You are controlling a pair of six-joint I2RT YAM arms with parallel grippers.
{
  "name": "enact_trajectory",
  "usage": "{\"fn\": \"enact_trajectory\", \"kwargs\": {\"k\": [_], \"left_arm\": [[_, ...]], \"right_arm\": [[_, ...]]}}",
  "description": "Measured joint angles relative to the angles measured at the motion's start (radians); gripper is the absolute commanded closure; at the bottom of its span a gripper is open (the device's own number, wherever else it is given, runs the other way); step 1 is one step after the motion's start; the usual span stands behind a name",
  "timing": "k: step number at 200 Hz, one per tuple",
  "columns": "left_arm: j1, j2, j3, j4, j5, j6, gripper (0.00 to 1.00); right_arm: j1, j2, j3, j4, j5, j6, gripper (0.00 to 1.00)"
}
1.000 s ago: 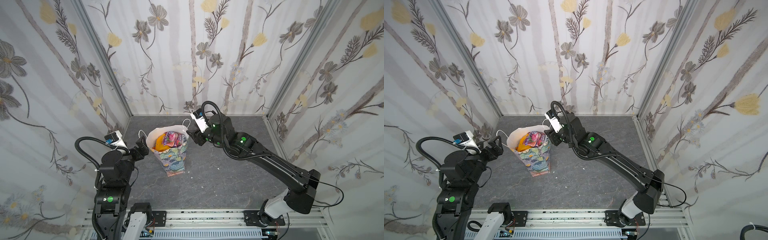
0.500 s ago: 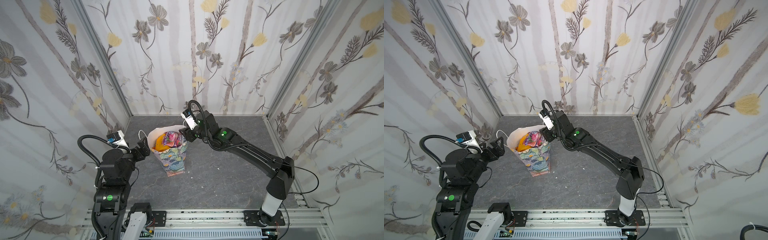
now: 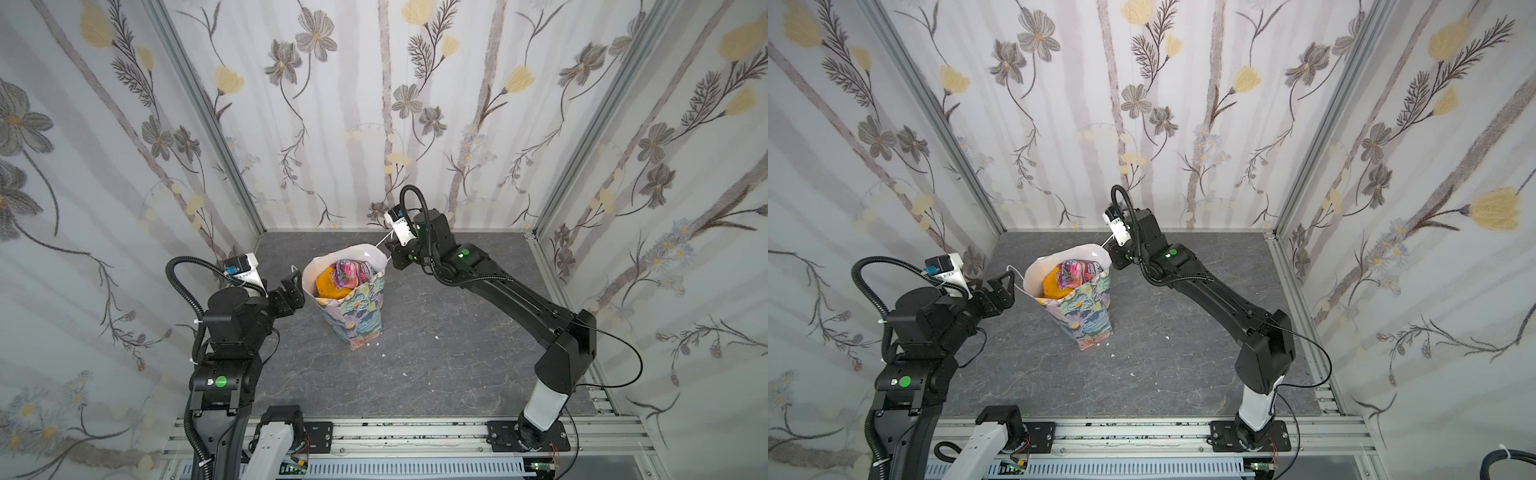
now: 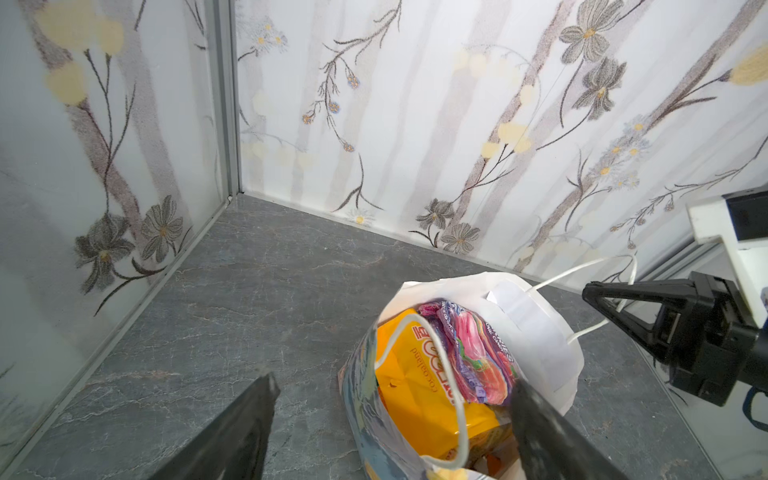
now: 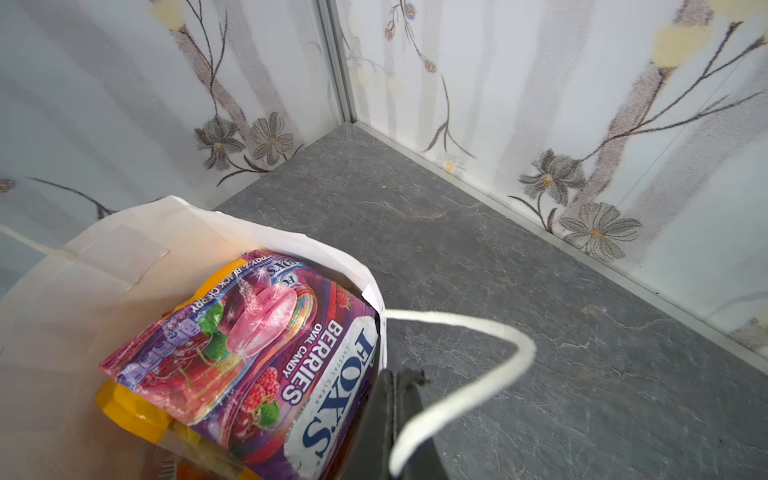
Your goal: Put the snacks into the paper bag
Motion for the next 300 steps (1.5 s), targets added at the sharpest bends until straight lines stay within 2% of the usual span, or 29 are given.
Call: {"fn": "enact_trajectory", "kwargs": {"k": [56,104,115,146,164,204,227,256,274,300], "left_arm": [[0.000,0.052,0.011,0.010,0.016,0.009,0.14],[0.000,0.093,0.008,0.056,0.045,0.005,0.14],[0.000,0.102,0.006,0.068,0.045,0.004,0.14],[0.000,0.117,-0.012,0.098,0.033,-0.015,0.13],[0.000,0.117,-0.033,0.121,0.002,-0.025,0.02],[0.000,0.125,-0.104,0.156,-0.093,-0.048,0.00],[0.002,0.121,-0.158,0.187,-0.151,-0.069,0.00],[0.005,0.074,-0.289,0.271,-0.246,-0.104,0.00],[0.006,0.052,-0.388,0.350,-0.313,-0.124,0.00],[0.007,0.046,-0.607,0.578,-0.409,-0.131,0.00]], "right_arm": [[-0.078,-0.163,-0.194,0.026,0.005,0.001,1.00],[-0.085,-0.350,-0.381,0.048,0.040,0.022,1.00],[-0.085,-0.386,-0.411,0.050,0.049,0.028,0.86],[-0.089,-0.426,-0.424,0.075,0.071,0.035,0.74],[-0.089,-0.426,-0.409,0.071,0.080,0.037,0.58],[-0.087,-0.521,-0.451,0.068,0.112,0.076,0.36],[-0.091,-0.644,-0.549,0.069,0.182,0.099,0.25],[-0.121,-0.797,-0.719,0.089,0.290,0.151,0.15],[-0.207,-0.848,-0.847,0.105,0.361,0.184,0.06],[-0.359,-0.890,-1.092,0.245,0.430,0.211,0.03]]}}
